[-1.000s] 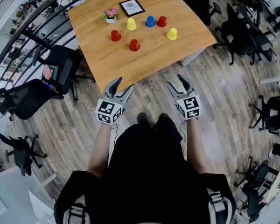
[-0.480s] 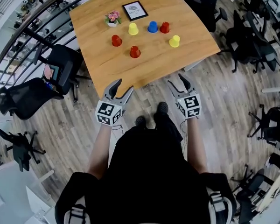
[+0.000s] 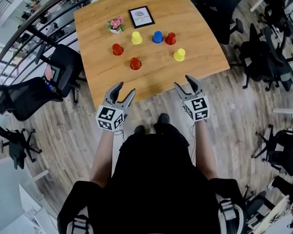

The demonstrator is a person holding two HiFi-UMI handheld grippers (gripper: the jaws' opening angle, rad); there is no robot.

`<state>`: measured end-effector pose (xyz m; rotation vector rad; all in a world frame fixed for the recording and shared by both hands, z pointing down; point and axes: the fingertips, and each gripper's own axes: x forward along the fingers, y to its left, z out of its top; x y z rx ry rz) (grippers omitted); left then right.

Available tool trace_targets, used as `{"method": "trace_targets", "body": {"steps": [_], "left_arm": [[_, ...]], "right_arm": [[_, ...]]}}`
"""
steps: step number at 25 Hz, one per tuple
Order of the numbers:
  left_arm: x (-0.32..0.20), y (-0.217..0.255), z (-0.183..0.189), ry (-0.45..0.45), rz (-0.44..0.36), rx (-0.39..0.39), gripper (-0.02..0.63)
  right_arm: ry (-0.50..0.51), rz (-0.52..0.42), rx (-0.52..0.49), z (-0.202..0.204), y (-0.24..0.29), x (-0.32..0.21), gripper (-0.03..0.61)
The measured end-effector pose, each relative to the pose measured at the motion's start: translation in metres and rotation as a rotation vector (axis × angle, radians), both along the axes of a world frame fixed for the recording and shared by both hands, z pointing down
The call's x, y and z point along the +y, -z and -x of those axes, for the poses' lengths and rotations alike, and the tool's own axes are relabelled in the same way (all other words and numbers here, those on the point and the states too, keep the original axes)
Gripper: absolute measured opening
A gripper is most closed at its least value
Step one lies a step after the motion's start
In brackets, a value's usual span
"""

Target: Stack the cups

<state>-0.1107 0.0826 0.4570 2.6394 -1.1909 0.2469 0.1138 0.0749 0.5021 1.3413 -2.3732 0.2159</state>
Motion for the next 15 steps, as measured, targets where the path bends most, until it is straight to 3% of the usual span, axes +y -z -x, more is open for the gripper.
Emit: {"method": "trace_targets", "body": {"steps": [8,15], "left_arm": [[-0.021,-0.003,-0.026,0.064,0.004,0.017,0.252],[-0.056,-0.020,-0.011,0.045,0.040,0.021,0.252]], "right_arm": [[0.066,0.009,0.014,-0.029,-0.002,-0.042,0.252],[0.038,0.053,0.013,-0.024,-0.016,-0.074,0.242]]}}
